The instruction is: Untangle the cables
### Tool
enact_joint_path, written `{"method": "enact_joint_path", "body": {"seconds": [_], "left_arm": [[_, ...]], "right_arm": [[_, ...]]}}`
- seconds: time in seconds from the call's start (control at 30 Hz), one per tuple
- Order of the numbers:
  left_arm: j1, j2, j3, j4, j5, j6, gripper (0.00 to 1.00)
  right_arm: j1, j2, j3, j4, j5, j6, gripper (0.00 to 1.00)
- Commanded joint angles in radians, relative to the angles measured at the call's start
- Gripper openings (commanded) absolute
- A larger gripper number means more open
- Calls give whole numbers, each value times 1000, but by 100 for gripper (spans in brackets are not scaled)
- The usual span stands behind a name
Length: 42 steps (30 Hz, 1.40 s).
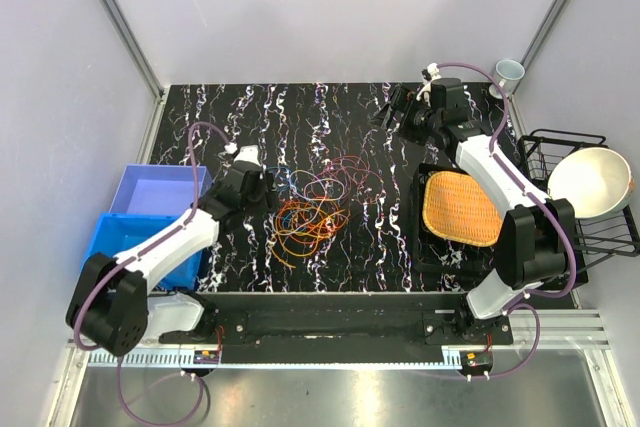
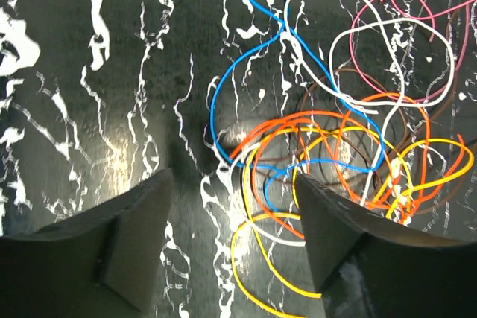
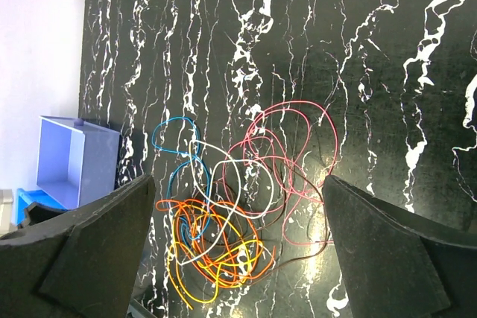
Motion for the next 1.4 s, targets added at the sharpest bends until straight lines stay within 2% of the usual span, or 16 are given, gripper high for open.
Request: {"method": "enact_joint_path", "body": {"seconds": [0.0, 0.17, 0.73, 0.8, 0.9, 0.97, 1.23, 1.37], "left_arm": [[-5, 68, -2, 131, 11, 67, 65], [-5, 156, 27, 136, 37, 86, 55], [-17, 271, 56, 199, 18, 118, 45], [-17, 277, 55, 211, 14, 116, 39], [-17, 280, 72, 219, 17, 122, 3], [-20, 257, 95, 183, 14, 128, 0], [-40, -32, 418, -125, -12, 145, 0], [-45, -128, 633, -196, 56, 176, 0]], "right_arm": [[2, -17, 26, 21, -7, -29, 100], [-4, -12, 26, 21, -10, -35, 100], [-9, 32, 41, 21, -23, -34, 100], [-10, 35, 42, 22, -24, -34, 100], [-10, 43, 47, 21, -24, -35, 100], [-12, 46, 46, 21, -26, -35, 100], [-10, 29, 39, 45, -55, -32, 100], [-10, 3, 4, 102, -122, -22, 100]]}}
